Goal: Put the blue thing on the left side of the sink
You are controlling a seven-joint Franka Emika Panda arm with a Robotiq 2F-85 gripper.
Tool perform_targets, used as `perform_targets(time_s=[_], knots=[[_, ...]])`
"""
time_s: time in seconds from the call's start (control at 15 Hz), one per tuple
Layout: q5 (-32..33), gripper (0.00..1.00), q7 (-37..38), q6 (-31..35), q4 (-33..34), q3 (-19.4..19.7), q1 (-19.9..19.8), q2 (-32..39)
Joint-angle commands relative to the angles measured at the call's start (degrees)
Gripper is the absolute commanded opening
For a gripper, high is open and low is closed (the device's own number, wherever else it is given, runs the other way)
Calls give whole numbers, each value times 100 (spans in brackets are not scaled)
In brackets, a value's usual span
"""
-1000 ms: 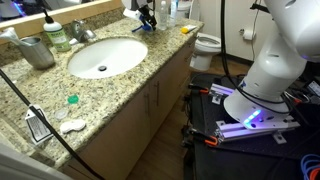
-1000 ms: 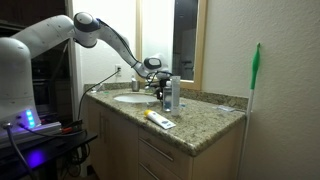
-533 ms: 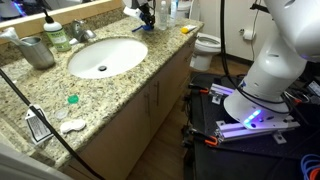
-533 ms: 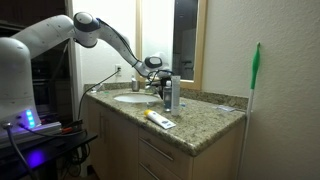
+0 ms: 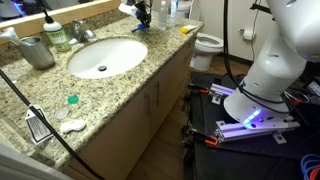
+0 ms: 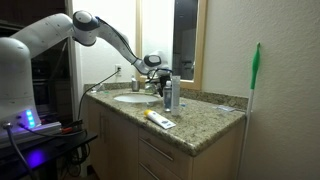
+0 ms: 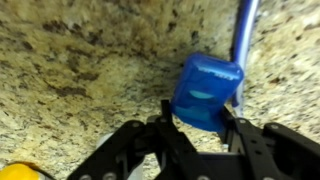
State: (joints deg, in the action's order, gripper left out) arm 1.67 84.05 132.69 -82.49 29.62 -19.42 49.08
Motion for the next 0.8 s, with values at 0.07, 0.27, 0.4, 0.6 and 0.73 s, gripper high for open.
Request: perform_targets(time_s=[0.07,0.27,0.4,0.6,0.73], knots=[[139,19,-826,-49,-1074,-150,420,-1456],[534,19,-1431,24,-1839,-274,722,-2388],[917,19,-1613,298,-2392,-330,979,-2868],[1455,19,-1866,815,-3267,-467,1162,-3636],[1614,19,-2171,1224,-3867,-591,1122,-4189]])
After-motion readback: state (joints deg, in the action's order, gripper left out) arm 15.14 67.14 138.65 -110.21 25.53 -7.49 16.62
